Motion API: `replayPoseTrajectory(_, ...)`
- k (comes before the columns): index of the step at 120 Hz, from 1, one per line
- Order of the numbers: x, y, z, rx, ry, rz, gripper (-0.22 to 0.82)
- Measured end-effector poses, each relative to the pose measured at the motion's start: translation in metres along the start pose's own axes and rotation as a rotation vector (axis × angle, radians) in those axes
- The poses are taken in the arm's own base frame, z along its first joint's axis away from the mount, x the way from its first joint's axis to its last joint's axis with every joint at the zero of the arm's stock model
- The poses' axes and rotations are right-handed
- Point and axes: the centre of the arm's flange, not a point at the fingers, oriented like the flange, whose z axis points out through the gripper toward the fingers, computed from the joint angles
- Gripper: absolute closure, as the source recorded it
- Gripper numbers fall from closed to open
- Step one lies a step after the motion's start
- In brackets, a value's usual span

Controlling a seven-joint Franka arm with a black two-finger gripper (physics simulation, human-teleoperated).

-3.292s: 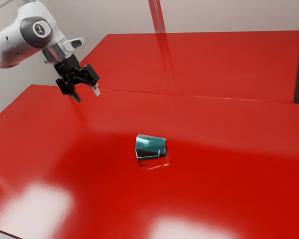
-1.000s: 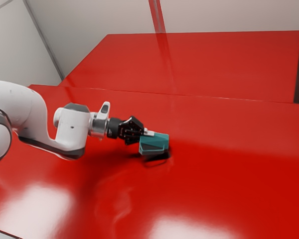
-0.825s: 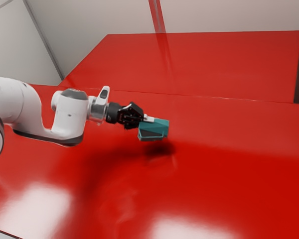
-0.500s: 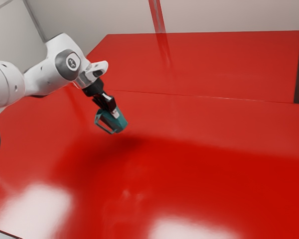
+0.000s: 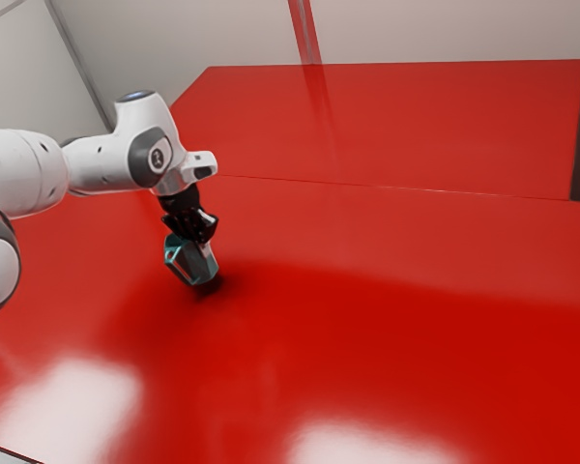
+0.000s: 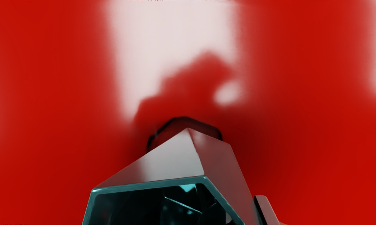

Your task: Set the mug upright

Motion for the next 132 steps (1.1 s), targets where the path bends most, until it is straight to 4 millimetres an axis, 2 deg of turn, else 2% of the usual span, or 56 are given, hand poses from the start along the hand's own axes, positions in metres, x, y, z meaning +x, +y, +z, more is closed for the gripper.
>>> replayPoseTrajectory(37,-0.002,-0.008,0.005,0.106,-0.051,-0.103,0.78)
replayPoseTrajectory(53,-0.002,-0.01,0.015,0.126,-0.076,-0.147,0.77)
replayPoseTrajectory(59,-0.002,-0.01,0.017,0.127,-0.08,-0.163,0.7)
replayPoseTrajectory(72,-0.002,-0.01,0.017,0.129,-0.082,-0.194,0.46)
replayPoseTrajectory(88,0.002,-0.01,0.006,0.131,-0.065,-0.224,0.24)
replayPoseTrajectory(97,0.008,-0.01,-0.015,0.133,-0.04,-0.237,0.17)
replayPoseTrajectory(108,0.01,-0.006,-0.064,0.142,0.003,-0.25,0.11)
replayPoseTrajectory(119,0.0,0.005,-0.132,0.144,0.053,-0.262,0.07)
replayPoseTrajectory(132,-0.018,0.036,-0.225,0.132,0.123,-0.242,0.04)
